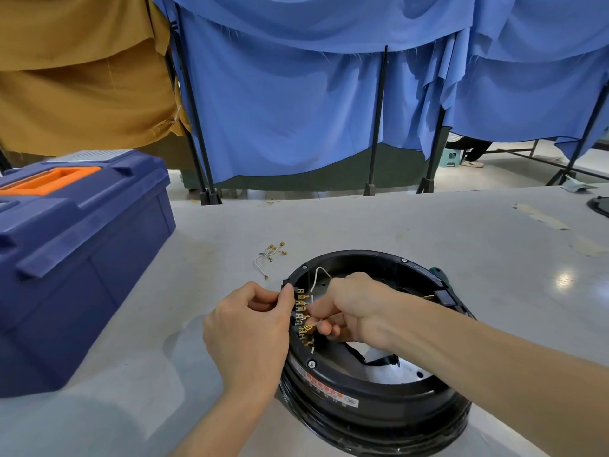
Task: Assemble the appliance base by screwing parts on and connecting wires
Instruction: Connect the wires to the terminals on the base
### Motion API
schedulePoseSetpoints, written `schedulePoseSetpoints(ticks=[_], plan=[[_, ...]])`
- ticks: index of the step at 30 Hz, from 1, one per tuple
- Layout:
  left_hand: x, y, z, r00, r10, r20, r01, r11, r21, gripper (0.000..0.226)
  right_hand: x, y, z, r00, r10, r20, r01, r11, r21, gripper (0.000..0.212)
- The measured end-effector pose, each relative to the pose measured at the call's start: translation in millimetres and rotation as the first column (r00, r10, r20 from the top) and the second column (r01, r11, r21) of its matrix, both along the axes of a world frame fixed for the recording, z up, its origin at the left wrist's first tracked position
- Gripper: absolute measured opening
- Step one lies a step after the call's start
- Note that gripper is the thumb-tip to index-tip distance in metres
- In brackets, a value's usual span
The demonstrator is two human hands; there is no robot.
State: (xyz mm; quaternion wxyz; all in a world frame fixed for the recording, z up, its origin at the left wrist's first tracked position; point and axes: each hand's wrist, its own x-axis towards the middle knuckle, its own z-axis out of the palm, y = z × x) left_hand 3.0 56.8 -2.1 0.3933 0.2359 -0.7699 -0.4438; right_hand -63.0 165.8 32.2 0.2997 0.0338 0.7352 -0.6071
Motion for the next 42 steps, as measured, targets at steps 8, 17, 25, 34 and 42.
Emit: schedulePoseSetpoints(ticks=[8, 17, 25, 34, 42], plan=[[-1.6, 0.1, -1.4, 1.000, 0.000, 0.005, 0.000, 1.000, -0.023, 0.029, 2.5, -9.9, 2.9, 0.996, -0.073, -0.056, 0.077, 0.995, 0.071, 0.011], [-2.4, -3.7, -1.4, 0.999, -0.036, -0.002, 0.036, 0.999, 0.026, 0.029, 4.6, 4.1, 8.1, 0.996, 0.091, -0.026, -0.089, 0.994, 0.069, 0.004], [-0.2, -1.3, 0.6, 0.998, -0.058, 0.020, 0.058, 0.998, -0.021, 0.028, 17.9, 18.4, 10.3, 0.989, 0.149, -0.007, -0.149, 0.989, -0.009, 0.015], [1.8, -4.5, 6.4, 0.994, -0.080, 0.076, 0.083, 0.996, -0.031, 0.029, 21.8, 19.7, 8.5, 0.987, 0.158, -0.037, -0.160, 0.987, -0.036, 0.007], [15.2, -4.5, 7.6, 0.990, -0.139, 0.032, 0.138, 0.990, 0.031, 0.020, 26.0, 18.1, 3.4, 0.987, 0.136, -0.091, -0.140, 0.989, -0.047, 0.006]])
